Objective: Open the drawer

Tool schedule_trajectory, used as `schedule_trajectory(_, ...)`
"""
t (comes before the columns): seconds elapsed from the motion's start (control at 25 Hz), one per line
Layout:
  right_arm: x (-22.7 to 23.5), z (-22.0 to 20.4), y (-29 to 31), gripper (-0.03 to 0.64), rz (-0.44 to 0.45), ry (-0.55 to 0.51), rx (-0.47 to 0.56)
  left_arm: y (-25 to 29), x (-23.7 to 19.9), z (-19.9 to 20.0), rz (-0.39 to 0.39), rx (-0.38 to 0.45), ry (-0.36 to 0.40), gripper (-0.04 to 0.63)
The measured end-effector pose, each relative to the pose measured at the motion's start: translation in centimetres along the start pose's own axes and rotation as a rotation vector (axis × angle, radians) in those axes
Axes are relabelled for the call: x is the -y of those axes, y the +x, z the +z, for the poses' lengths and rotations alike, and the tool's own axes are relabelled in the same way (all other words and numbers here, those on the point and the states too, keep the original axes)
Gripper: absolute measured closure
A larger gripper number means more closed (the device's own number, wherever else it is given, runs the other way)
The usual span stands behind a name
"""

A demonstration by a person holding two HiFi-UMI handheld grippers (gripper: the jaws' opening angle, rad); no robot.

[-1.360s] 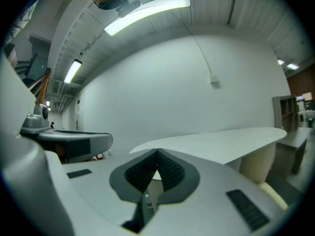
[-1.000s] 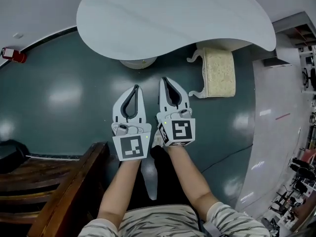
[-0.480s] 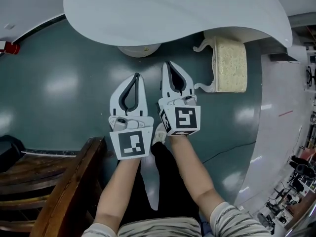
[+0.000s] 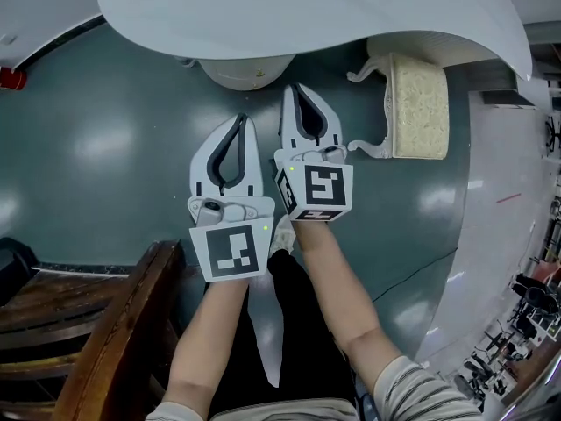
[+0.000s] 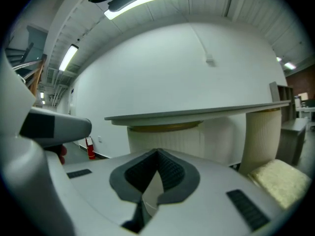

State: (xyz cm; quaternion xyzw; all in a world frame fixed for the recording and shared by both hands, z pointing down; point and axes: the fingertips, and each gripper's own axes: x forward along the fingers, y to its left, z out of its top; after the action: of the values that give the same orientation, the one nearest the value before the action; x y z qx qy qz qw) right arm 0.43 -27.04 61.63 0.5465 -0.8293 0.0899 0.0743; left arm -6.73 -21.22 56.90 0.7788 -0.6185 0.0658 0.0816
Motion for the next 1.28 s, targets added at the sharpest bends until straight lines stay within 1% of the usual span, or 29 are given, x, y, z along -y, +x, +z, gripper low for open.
schedule_trajectory(0.16, 0.5, -1.5, 1.3, 0.608, -0.012, 0.001, -0.008, -0.1, -0.2, -0.9, 0.002, -0.007, 0.002, 0.591)
schedule_trajectory(0.52, 0.1, -4.3, 4.0, 0.602, 0.025, -0.015, -0.040, 0.1, -0.4, -1.5, -0.004, -0.011, 0.015, 0.591)
schedule_trajectory(0.56, 0.0, -4.5, 4.4, 0.569, 0.030, -0.011, -0.042, 0.1, -0.4, -1.5, -0.005, -0.012, 0.015, 0.591)
schedule_trajectory(0.6, 0.0, -4.7, 4.7, 0.551, 0.032, -0.007, -0.045, 0.1, -0.4, -1.4, -0.005, -0.011, 0.013, 0.591)
schedule_trajectory(0.68, -0.2, -5.1, 5.4, 0.546, 0.036, -0.002, -0.056, 0.0, -0.6, -1.3, -0.003, -0.010, 0.006, 0.591)
schedule_trajectory(0.76, -0.5, -5.8, 6.3, 0.511, 0.044, 0.008, -0.079, 0.0, -0.7, -1.2, -0.004, -0.009, 0.005, 0.591)
schedule_trajectory(0.92, -0.2, -6.6, 7.7, 0.502, 0.018, -0.008, -0.106, 0.0, -0.6, -1.2, -0.014, -0.022, 0.049, 0.591)
schedule_trajectory(1.08, 0.4, -6.8, 9.2, 0.487, -0.026, -0.032, -0.104, 0.1, -0.6, -1.5, -0.015, -0.026, 0.045, 0.591)
schedule_trajectory(1.16, 0.6, -7.0, 9.9, 0.458, -0.028, -0.039, -0.111, 0.1, -0.7, -1.5, -0.018, -0.028, 0.050, 0.591)
schedule_trajectory(1.28, 0.9, -7.3, 10.8, 0.454, -0.022, -0.024, -0.113, 0.3, -0.6, -1.6, -0.023, -0.031, 0.056, 0.591)
